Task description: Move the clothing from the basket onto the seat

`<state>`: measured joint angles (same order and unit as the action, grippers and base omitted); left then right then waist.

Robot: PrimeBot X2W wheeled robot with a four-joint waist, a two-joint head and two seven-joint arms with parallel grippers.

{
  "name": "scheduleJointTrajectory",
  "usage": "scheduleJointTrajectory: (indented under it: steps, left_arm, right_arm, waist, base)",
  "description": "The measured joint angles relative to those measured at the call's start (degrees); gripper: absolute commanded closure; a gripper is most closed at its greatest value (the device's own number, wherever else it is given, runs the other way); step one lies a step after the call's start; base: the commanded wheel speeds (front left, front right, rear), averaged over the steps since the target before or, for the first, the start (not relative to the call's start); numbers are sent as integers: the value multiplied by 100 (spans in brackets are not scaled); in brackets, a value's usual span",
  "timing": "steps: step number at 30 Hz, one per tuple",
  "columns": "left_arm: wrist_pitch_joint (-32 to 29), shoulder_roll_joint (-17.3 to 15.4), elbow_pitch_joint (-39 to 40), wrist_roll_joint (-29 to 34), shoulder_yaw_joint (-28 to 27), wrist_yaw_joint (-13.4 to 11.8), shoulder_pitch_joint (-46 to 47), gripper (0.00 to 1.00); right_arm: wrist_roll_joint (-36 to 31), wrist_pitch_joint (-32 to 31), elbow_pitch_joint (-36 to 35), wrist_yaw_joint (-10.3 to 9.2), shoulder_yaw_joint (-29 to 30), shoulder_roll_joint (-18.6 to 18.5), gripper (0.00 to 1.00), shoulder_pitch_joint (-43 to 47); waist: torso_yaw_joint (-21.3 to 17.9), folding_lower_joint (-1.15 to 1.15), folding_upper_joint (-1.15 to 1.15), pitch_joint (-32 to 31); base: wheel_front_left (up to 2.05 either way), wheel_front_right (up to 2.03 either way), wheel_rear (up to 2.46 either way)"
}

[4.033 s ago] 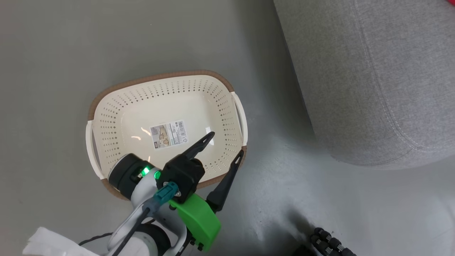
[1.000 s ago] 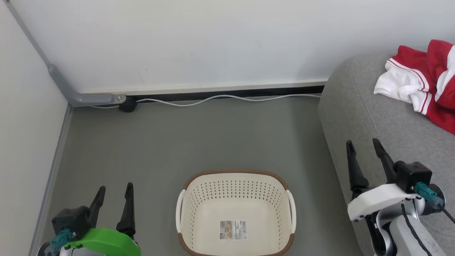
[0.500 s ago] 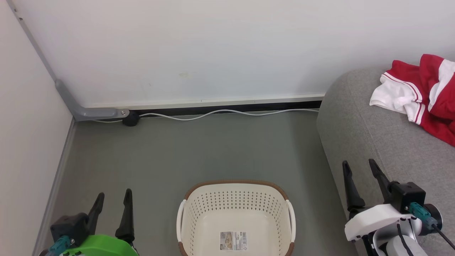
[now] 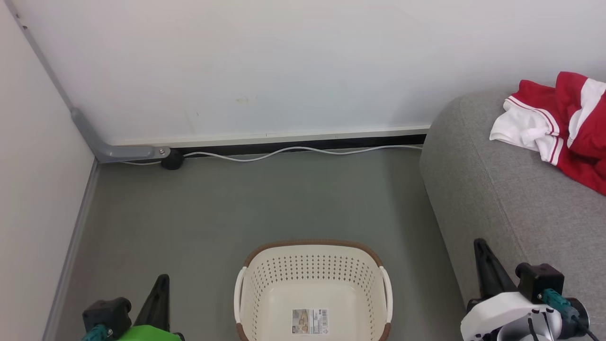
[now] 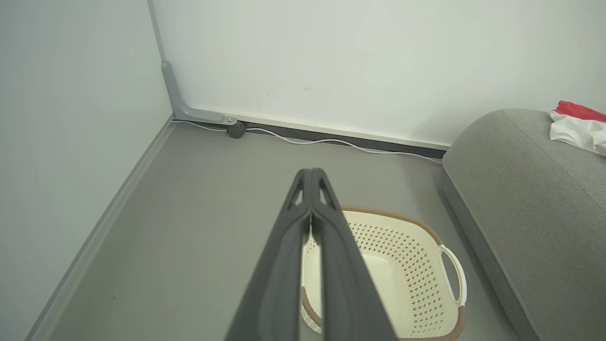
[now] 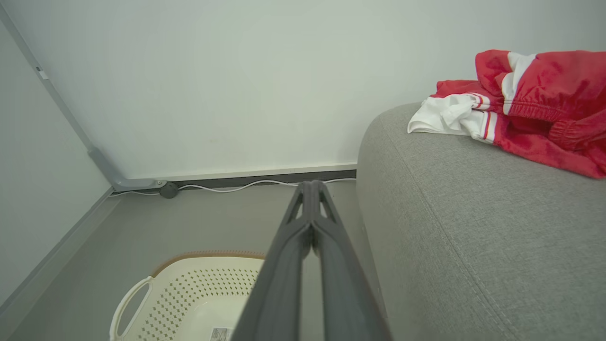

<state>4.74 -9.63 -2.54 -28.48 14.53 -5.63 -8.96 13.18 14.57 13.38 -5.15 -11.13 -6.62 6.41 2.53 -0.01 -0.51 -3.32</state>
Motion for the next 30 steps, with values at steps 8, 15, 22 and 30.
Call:
scheduleJointTrajectory:
  steps: [8, 15, 22, 30]
  left_arm:
    - [-16, 40, -11, -380, -62, 15, -37, 100]
    - [-76, 92, -35, -938, -181, 93, -37, 100]
    - [-162, 148, -78, -1358, -314, 159, -27, 100]
    - [-225, 179, -163, -1816, -450, 261, -2, 100]
  right_arm:
    - [390, -81, 24, 60, 94, 27, 100, 23]
    - [1023, -236, 29, 160, 241, 64, 100, -11]
    - [1661, -400, 31, 231, 349, 108, 100, -58]
    - [2259, -564, 43, 313, 503, 127, 100, -142]
  waist:
    - [-22, 0, 0, 29]
    - [-39, 0, 0, 55]
    - [-56, 0, 0, 80]
    - [-77, 0, 0, 108]
  base:
    - [0, 0, 0]
    - [0, 0, 0]
    - [0, 0, 0]
    - [0, 0, 0]
